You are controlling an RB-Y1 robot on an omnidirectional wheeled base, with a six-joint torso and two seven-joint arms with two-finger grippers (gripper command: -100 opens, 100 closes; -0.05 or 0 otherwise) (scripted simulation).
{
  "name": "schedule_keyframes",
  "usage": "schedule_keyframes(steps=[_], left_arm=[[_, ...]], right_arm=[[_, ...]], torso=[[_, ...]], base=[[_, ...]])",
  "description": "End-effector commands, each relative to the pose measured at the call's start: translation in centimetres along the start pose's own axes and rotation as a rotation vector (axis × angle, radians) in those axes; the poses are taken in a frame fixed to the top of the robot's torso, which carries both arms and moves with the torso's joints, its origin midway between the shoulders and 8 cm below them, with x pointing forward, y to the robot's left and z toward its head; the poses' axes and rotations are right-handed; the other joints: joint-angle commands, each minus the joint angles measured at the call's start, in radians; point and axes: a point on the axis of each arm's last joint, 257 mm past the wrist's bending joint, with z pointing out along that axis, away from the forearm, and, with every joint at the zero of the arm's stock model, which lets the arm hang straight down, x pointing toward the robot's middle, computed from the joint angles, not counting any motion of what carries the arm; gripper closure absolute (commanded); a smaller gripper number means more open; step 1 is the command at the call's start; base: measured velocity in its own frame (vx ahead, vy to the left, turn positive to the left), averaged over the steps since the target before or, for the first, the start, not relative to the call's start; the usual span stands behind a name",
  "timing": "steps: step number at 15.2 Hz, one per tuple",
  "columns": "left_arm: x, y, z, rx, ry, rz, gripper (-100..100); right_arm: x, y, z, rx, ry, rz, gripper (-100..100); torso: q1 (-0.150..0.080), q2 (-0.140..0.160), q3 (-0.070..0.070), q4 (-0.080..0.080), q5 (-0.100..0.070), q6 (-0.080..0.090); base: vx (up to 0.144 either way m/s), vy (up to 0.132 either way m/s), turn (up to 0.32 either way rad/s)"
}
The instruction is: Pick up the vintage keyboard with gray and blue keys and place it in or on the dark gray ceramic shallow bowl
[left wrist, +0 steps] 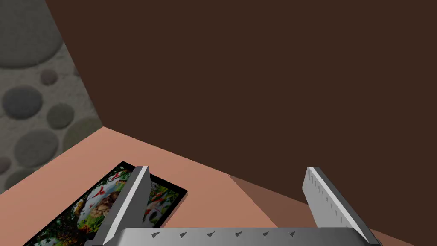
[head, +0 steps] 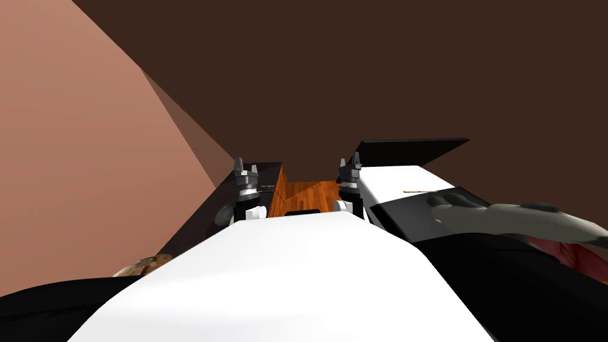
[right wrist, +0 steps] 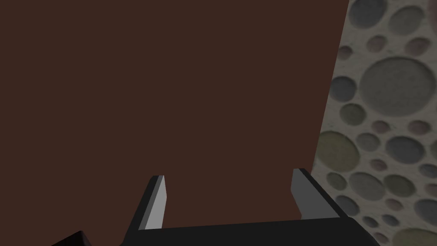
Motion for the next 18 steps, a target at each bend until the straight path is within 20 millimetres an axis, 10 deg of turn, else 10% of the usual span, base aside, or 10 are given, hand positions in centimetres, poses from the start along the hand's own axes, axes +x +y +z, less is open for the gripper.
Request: schedule_keyframes(steps=[1, 18], left_arm=[[0.4, 0.5, -0.2, -0.011, 0.039, 0.039, -100], [1.6, 10.9, -6.7, -0.191, 0.426, 0.588, -100]], right_arm=[[0.0, 0.0, 0.0, 0.0, 0.0, 0.0, 0], [0.0, 0.0, 0.0, 0.0, 0.0, 0.0, 0]], torso=[[0.0, 0.0, 0.0, 0.0, 0.0, 0.0], [0.0, -0.005, -0.003, -0.001, 0.0, 0.0]], base=[[0.007, -0.002, -0.019], [0.049, -0.008, -0.056]])
